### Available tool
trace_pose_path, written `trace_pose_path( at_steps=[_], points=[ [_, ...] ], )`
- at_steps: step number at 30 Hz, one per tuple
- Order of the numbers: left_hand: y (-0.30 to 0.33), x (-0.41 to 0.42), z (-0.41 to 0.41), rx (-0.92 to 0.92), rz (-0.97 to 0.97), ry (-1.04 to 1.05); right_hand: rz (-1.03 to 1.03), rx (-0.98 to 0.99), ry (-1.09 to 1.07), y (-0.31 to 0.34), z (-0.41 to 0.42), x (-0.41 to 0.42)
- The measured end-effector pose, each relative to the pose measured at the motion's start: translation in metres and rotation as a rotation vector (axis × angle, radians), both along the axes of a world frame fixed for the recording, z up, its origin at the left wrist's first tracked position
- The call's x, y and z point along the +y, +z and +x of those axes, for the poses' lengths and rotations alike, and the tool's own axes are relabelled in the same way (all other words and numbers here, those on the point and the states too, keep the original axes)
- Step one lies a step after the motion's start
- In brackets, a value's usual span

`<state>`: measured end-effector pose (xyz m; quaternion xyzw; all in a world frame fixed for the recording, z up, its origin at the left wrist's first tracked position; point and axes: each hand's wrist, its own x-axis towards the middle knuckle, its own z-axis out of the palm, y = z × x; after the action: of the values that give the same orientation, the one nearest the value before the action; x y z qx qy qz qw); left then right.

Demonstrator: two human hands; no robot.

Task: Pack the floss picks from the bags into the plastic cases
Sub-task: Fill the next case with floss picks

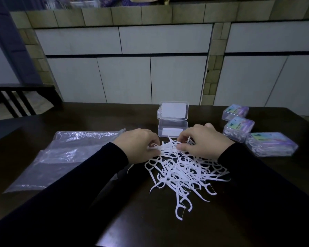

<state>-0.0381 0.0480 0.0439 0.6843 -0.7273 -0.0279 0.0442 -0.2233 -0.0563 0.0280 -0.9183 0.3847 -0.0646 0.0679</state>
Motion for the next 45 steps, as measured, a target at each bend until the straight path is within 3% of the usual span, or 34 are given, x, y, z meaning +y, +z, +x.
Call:
trace_pose_path(
  at_steps=[5, 11, 17, 26, 31, 45],
  points=[
    [0.002, 0.003, 0.0, 0.01, 0.024, 0.021, 0.039, 0.093, -0.023, 0.003, 0.0, 0.003],
    [-0.001, 0.0, -0.004, -0.049, -0.014, 0.061, 0.097, 0.025, -0.058, 0.003, 0.0, 0.009],
    [-0.005, -0.001, -0.002, -0.053, -0.139, 0.101, -0.002, -0.107, -0.055, -0.001, 0.0, 0.002],
    [-0.01, -0.002, -0.003, 0.264, -0.342, 0.242, -0.073, -0.432, -0.09, 0.001, -0.002, 0.0],
    [-0.011, -0.002, -0.008, 0.467, -0.371, 0.302, 0.042, -0.63, -0.046, 0.003, -0.006, -0.001],
    [-0.007, -0.027, -0.009, 0.723, -0.433, 0.345, 0.127, -1.048, -0.067, -0.001, -0.012, -0.013]
  ],
)
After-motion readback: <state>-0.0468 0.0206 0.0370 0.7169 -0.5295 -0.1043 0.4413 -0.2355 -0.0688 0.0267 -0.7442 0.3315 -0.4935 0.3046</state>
